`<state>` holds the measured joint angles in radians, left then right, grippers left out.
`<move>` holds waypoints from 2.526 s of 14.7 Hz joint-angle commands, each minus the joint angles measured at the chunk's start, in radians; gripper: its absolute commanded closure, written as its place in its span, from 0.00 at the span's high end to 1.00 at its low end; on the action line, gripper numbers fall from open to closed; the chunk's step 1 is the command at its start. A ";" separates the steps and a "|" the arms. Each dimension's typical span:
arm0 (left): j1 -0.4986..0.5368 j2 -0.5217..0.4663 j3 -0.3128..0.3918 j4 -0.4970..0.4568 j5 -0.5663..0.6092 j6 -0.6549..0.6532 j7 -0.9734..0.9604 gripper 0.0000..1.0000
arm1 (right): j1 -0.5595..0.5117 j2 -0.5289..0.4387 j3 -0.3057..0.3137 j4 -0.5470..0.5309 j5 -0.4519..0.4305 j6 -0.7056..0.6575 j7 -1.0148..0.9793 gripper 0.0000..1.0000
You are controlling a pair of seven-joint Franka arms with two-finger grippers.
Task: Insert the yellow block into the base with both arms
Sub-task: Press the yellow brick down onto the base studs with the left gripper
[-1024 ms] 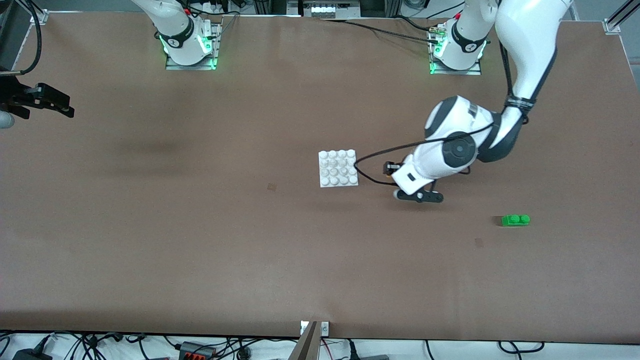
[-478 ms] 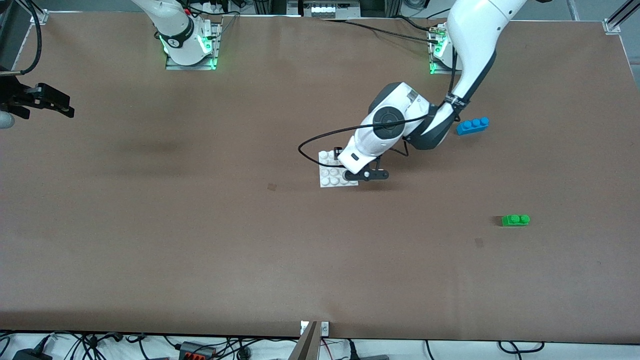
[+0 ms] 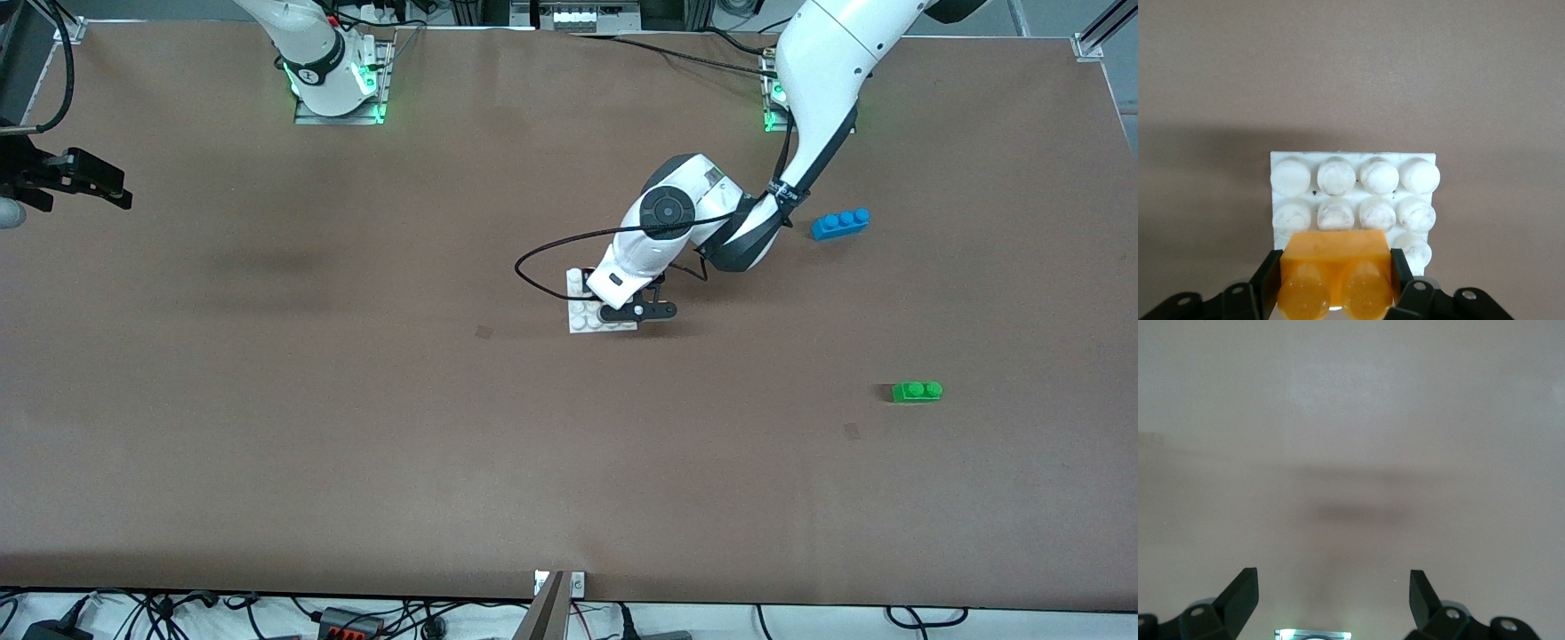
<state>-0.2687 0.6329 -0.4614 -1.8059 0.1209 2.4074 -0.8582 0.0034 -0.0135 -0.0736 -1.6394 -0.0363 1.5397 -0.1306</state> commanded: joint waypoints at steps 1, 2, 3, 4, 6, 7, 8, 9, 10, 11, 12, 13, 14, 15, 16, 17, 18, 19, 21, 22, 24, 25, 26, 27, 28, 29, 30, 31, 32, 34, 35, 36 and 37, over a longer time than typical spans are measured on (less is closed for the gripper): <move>-0.014 0.005 0.004 0.007 0.029 0.021 -0.041 0.53 | 0.006 0.003 -0.005 0.013 0.015 -0.009 0.006 1.00; -0.014 0.005 0.004 0.007 0.029 0.022 -0.041 0.53 | 0.006 0.003 -0.005 0.013 0.016 -0.010 0.006 1.00; -0.015 0.011 0.004 0.007 0.029 0.028 -0.042 0.53 | 0.004 0.003 -0.005 0.013 0.016 -0.009 0.006 1.00; -0.021 0.014 0.004 0.007 0.029 0.029 -0.042 0.53 | 0.004 0.003 -0.005 0.013 0.016 -0.010 0.006 1.00; -0.024 0.016 0.004 0.005 0.031 0.029 -0.061 0.53 | 0.004 0.003 -0.005 0.013 0.016 -0.010 0.006 1.00; -0.030 0.017 0.006 0.005 0.031 0.029 -0.062 0.53 | 0.004 0.004 -0.005 0.013 0.015 -0.010 0.006 1.00; -0.030 0.017 0.006 0.005 0.031 0.029 -0.062 0.53 | 0.004 0.004 -0.005 0.013 0.016 -0.010 0.006 1.00; -0.030 0.022 0.006 0.004 0.031 0.027 -0.064 0.54 | 0.004 0.004 -0.005 0.013 0.015 -0.010 0.006 1.00; -0.030 0.024 0.006 0.002 0.031 0.027 -0.065 0.54 | 0.003 0.003 -0.005 0.013 0.016 -0.010 0.006 1.00; -0.030 0.025 0.007 -0.001 0.031 0.027 -0.074 0.54 | 0.003 0.003 -0.005 0.013 0.016 -0.010 0.006 1.00; -0.030 0.024 0.007 -0.003 0.033 0.027 -0.076 0.54 | 0.004 0.003 -0.005 0.013 0.016 -0.010 0.006 1.00; -0.030 0.024 0.007 -0.003 0.033 0.025 -0.076 0.54 | 0.003 0.003 -0.005 0.013 0.016 -0.010 0.006 1.00; -0.030 0.024 0.007 -0.003 0.033 0.025 -0.076 0.54 | 0.004 0.003 -0.005 0.013 0.016 -0.010 0.006 1.00; -0.030 0.024 0.009 -0.003 0.033 0.025 -0.076 0.55 | 0.003 0.004 -0.005 0.013 0.015 -0.010 0.006 1.00; -0.029 0.024 0.009 -0.003 0.033 0.025 -0.076 0.55 | 0.003 0.003 -0.005 0.013 0.016 -0.009 0.006 1.00; -0.029 0.025 0.009 -0.004 0.036 0.025 -0.076 0.55 | 0.003 0.003 -0.005 0.013 0.016 -0.009 0.006 1.00; -0.029 0.030 0.009 -0.006 0.057 0.025 -0.081 0.55 | 0.003 0.004 -0.005 0.013 0.016 -0.010 0.006 1.00; -0.029 0.034 0.009 -0.006 0.080 0.025 -0.100 0.55 | 0.003 0.003 -0.005 0.013 0.016 -0.010 0.006 1.00; -0.030 0.048 0.007 -0.003 0.114 0.025 -0.128 0.55 | 0.003 0.004 -0.005 0.013 0.016 -0.009 0.006 1.00; -0.030 0.051 0.007 -0.003 0.129 0.025 -0.133 0.54 | 0.003 0.004 -0.005 0.013 0.016 -0.010 0.006 1.00; -0.030 0.056 0.006 -0.003 0.132 0.025 -0.134 0.54 | 0.003 0.004 -0.005 0.013 0.016 -0.010 0.006 1.00; -0.030 0.056 0.006 -0.003 0.132 0.025 -0.134 0.55 | 0.003 0.003 -0.005 0.013 0.016 -0.010 0.006 1.00; -0.030 0.056 0.006 -0.001 0.132 0.024 -0.136 0.60 | 0.003 0.004 -0.005 0.013 0.016 -0.010 0.006 1.00; -0.030 0.056 0.004 0.005 0.132 0.018 -0.142 0.81 | 0.003 0.004 -0.005 0.013 0.016 -0.010 0.006 1.00; -0.029 0.053 0.003 0.008 0.132 0.013 -0.163 1.00 | 0.003 0.004 -0.006 0.013 0.016 -0.010 0.006 1.00; -0.026 0.044 0.000 0.010 0.132 0.000 -0.176 1.00 | 0.001 0.004 -0.005 0.013 0.016 -0.010 0.006 1.00; -0.023 0.038 -0.002 0.028 0.128 -0.032 -0.176 1.00 | 0.003 0.004 -0.005 0.013 0.016 -0.010 0.006 1.00; -0.020 0.039 -0.002 0.083 0.128 -0.101 -0.176 1.00 | 0.001 0.004 -0.005 0.013 0.016 -0.010 0.006 1.00; -0.020 0.039 -0.002 0.129 0.125 -0.170 -0.170 1.00 | 0.001 0.004 -0.006 0.013 0.016 -0.010 0.006 1.00; -0.007 0.036 -0.005 0.189 0.123 -0.269 -0.165 1.00 | 0.001 0.004 -0.006 0.013 0.016 -0.010 0.006 1.00; 0.003 0.025 -0.005 0.194 0.122 -0.280 -0.165 1.00 | 0.001 0.004 -0.006 0.013 0.016 -0.010 0.006 1.00; 0.019 0.018 -0.005 0.194 0.118 -0.281 -0.163 1.00 | 0.001 0.004 -0.006 0.013 0.016 -0.010 0.006 1.00; 0.037 0.013 -0.014 0.192 0.118 -0.283 -0.162 1.00 | 0.001 0.003 -0.006 0.013 0.016 -0.010 0.006 1.00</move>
<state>-0.2649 0.6631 -0.4602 -1.6129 0.2208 2.1496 -1.0083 0.0031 -0.0127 -0.0747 -1.6394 -0.0363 1.5396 -0.1306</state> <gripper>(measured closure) 0.000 0.000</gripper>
